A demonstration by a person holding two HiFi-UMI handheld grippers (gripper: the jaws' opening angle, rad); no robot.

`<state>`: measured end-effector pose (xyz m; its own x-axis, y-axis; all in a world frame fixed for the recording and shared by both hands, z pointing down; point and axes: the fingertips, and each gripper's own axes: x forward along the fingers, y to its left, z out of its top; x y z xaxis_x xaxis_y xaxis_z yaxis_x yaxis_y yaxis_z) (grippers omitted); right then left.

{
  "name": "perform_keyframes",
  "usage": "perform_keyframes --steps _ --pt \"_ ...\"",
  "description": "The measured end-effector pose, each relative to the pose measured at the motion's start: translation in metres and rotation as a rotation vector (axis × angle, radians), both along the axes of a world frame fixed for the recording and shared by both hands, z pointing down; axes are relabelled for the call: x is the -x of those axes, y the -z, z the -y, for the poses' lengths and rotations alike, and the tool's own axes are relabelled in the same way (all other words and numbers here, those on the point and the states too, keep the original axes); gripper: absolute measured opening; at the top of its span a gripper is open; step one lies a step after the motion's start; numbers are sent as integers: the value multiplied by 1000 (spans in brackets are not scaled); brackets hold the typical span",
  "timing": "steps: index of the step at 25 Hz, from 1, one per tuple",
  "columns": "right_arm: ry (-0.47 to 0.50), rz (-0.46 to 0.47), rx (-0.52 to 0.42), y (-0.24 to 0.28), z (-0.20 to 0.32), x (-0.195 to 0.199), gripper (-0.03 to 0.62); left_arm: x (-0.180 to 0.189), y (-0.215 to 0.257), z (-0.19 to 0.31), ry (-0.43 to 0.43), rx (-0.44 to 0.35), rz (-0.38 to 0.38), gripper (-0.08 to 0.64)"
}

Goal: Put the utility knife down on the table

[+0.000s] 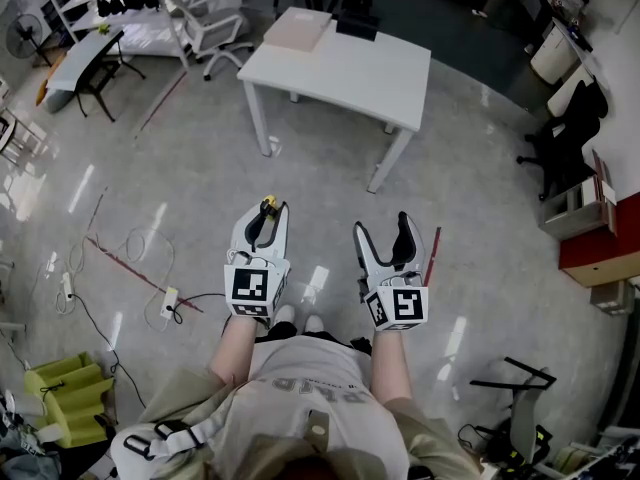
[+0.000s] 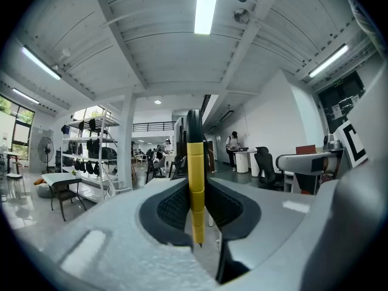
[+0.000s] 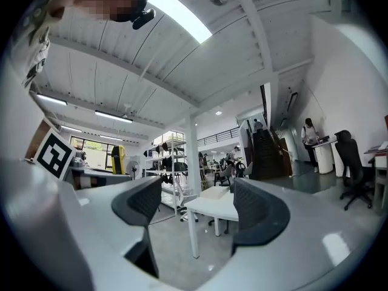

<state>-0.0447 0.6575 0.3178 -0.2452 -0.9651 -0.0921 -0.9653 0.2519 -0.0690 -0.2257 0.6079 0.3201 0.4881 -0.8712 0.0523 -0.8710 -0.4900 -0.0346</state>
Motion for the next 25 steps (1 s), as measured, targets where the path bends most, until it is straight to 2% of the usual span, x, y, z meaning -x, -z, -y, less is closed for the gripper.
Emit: perform_keyframes --steps 7,14,19,25 --pt "2 11 7 -1 -2 -28 348 -27 0 0 -6 8 -6 67" --pt "-7 9 38 -12 13 -46 348 -36 -12 19 -1 44 -2 67" --pt "-22 26 63 -29 47 -52 348 -43 -27 54 -29 56 -7 67" --pt "-64 11 60 -28 114 -57 348 -52 -24 130 -78 50 -20 67"
